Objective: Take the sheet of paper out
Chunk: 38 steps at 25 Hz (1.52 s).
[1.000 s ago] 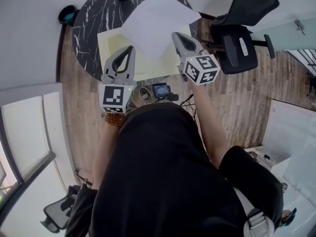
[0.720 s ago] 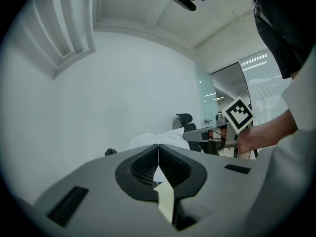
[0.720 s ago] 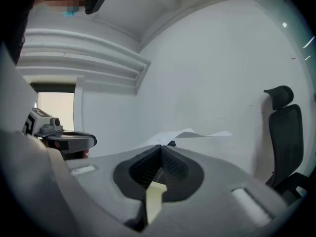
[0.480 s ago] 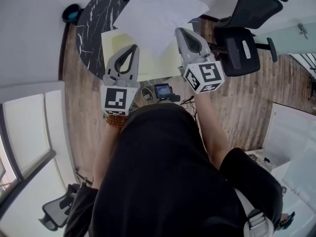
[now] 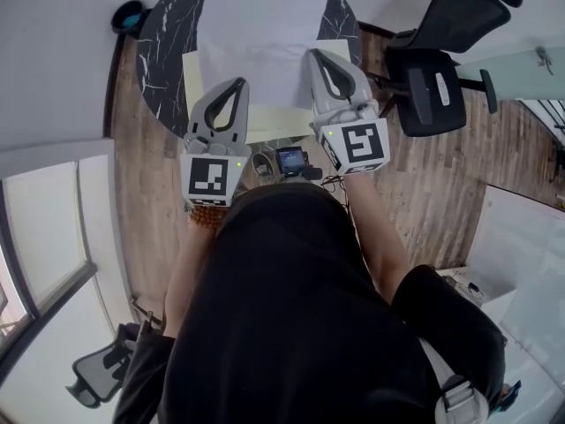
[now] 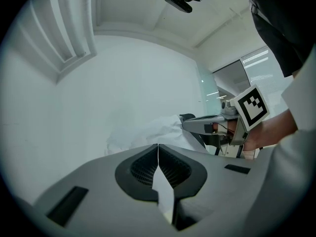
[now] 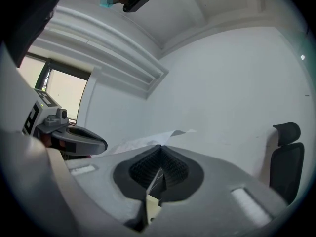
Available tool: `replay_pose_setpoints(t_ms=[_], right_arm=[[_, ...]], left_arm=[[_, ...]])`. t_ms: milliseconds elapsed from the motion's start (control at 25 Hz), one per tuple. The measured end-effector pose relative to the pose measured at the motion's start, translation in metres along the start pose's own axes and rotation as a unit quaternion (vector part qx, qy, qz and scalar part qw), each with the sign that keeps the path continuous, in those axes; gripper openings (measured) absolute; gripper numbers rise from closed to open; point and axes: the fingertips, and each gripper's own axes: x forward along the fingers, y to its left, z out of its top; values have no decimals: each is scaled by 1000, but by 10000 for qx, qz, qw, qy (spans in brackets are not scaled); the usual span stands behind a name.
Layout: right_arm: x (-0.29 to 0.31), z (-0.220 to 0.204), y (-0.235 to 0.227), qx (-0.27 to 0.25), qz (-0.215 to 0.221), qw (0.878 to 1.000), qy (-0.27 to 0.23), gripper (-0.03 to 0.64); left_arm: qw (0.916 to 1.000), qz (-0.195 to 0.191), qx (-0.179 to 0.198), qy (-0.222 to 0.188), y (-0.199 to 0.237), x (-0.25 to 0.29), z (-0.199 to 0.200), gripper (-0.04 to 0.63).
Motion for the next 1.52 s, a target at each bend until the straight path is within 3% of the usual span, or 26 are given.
replay_pose_setpoints(t_ms=[280, 560, 800, 1160, 1280, 1440, 1520], right_arm=[[3, -7, 23, -238, 205, 9994, 137, -3], [4, -19, 38, -358, 323, 9984, 298, -3], [2, -27, 48, -503, 448, 9968, 420, -3], [3, -32, 61, -434, 549, 9965, 446, -3], [4, -32, 62, -418, 558, 9966, 445, -3], [3, -31, 63, -427, 536, 9967, 434, -3], [2, -32, 63, -471, 529, 9963, 495, -3]], left_arm=[[9998, 149, -146, 63, 7, -6, -4, 0], [9999, 141, 16, 36, 9, -4, -8, 0], [9988, 325, -321, 181, 9, -3, -9, 0], [9990, 390, -168, 158, 9, -4, -9, 0], [9993, 351, 125, 88, 10, -2, -11, 0], [9986, 449, -170, 208, 8, -3, -11, 0], [9992, 373, -40, 112, 8, -2, -10, 0]])
